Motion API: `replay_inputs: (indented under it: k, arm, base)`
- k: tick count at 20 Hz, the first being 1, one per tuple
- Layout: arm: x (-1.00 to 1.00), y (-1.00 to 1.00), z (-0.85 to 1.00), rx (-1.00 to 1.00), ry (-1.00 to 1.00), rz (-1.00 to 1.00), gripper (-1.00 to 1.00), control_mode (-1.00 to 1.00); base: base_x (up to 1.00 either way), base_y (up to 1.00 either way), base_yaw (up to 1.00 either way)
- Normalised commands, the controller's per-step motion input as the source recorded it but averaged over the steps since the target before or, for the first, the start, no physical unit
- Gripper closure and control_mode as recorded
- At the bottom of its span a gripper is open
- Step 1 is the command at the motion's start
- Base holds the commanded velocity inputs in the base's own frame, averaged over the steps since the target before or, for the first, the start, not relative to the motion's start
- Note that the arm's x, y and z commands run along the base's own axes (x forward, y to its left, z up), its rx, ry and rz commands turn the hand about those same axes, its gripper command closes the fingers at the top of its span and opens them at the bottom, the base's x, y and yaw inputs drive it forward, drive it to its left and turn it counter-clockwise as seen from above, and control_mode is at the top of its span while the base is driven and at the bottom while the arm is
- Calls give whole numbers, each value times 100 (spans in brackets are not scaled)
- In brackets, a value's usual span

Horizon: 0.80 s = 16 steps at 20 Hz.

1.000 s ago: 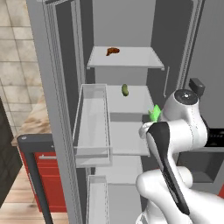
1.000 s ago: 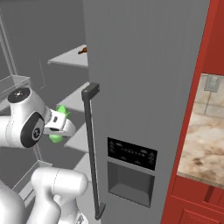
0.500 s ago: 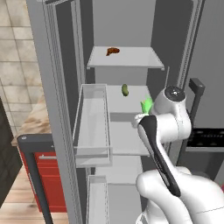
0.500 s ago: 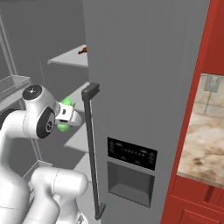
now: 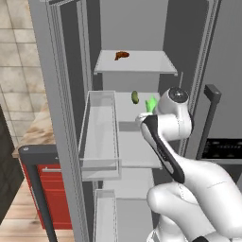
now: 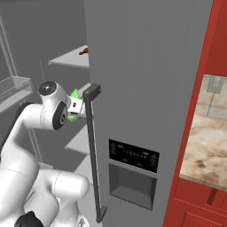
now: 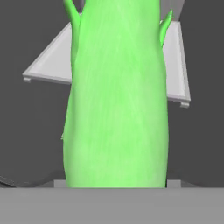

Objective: Transport the steak and corn to the fridge. Place the steak on the rack containing meat and place the corn on the rack containing the vegetable, ensuring meats and vegetables are on different racks.

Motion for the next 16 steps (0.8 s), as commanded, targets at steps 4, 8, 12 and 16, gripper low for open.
replay_inputs:
  k: [4, 8, 12, 16]
  arm:
    - [67, 4, -22, 11, -17, 4, 100, -100]
    - [74, 0, -23, 12, -10, 2, 100, -100]
    - [82, 11, -18, 10, -1, 0, 100, -100]
    - [66, 30, -1, 0, 0, 0, 100, -100]
  base:
    - [0, 0, 0]
    - [0, 0, 0]
    - [0, 0, 0]
    - [0, 0, 0]
